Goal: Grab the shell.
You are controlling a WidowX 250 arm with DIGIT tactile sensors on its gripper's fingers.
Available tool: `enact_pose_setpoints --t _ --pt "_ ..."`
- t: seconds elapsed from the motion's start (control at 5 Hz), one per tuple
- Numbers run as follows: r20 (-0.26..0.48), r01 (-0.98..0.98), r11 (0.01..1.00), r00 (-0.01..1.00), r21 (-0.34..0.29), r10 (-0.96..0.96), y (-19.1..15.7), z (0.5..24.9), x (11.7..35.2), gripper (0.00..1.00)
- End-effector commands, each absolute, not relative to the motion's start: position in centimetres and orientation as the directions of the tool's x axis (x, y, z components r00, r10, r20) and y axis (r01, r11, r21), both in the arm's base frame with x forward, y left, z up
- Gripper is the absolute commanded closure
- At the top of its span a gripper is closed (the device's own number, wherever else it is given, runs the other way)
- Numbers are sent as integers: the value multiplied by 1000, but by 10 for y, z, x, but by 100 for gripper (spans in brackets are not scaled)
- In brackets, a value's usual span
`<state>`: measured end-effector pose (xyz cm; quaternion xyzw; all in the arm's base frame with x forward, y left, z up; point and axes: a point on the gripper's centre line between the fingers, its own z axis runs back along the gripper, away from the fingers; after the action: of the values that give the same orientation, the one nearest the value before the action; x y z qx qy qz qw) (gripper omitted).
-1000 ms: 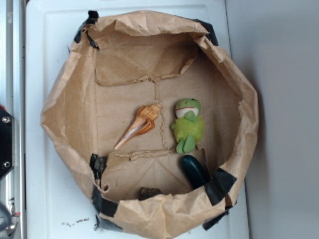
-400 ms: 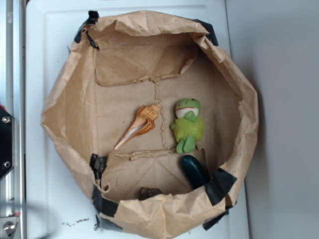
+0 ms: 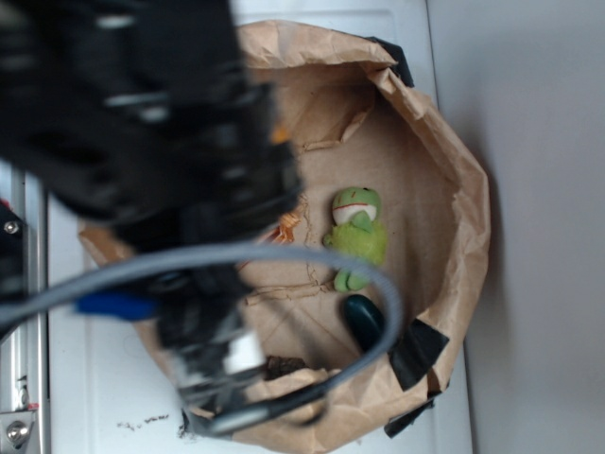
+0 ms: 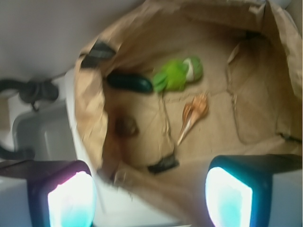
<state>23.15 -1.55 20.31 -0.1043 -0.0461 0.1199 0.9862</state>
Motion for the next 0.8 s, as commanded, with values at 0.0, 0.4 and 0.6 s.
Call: enact_pose_setpoints --t 0.0,0.4,0.6 --pt "115 -243 944 955 -223 273 -7 217 237 0" --pt "230 -199 966 945 -163 233 -3 168 246 0" --pt "215 -172 966 953 -191 212 7 124 250 0"
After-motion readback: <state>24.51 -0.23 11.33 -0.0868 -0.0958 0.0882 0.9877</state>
